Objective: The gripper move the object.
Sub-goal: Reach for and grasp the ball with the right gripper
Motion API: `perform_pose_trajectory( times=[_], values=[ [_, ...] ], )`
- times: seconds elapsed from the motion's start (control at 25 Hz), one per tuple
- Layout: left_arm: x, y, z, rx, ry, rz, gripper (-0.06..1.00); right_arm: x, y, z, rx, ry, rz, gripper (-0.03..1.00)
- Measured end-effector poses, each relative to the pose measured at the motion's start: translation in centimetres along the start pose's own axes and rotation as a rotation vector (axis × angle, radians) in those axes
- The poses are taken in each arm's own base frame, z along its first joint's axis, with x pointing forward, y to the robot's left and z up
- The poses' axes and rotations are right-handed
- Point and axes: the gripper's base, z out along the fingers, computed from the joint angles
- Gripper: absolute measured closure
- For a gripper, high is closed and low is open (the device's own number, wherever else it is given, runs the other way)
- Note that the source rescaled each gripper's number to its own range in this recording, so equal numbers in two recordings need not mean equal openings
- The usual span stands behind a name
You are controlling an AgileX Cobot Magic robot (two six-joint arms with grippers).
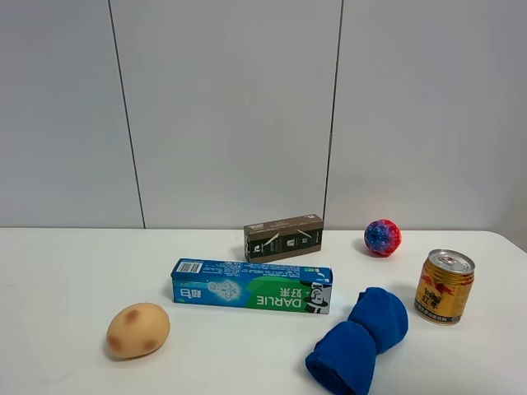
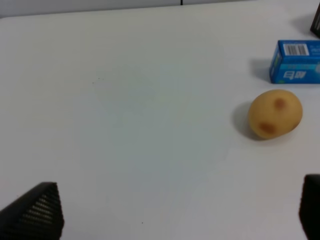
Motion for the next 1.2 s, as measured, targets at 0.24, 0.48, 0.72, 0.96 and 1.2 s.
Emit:
perform_pose_trajectory(
  times=[0.24,0.48,0.72,0.96,1.2],
  values=[
    [0.0,0.0,0.0,0.000,0.000,0.000,-0.06,-8.8,0.4,6.9,0.005,-0.146,-0.054,-0.03],
    [0.0,0.0,0.0,0.000,0.000,0.000,-0.06,-13.7,1.4,16.7,0.009,-0.040,-0.152,-0.03],
    [0.0,0.0,0.0,0.000,0.000,0.000,-0.06,-14.7,1.8,25.6,0.008,0.119,-0.154,-0.03],
    [0.0,0.0,0.0,0.000,0.000,0.000,-0.06,-14.2,2.9,31.6,-0.010,0.165,-0.168,-0.03],
    [0.0,0.0,0.0,0.000,0.000,0.000,-0.06,-12.9,2.9,36.3,-0.003,0.210,-0.180,-0.03]
  ],
)
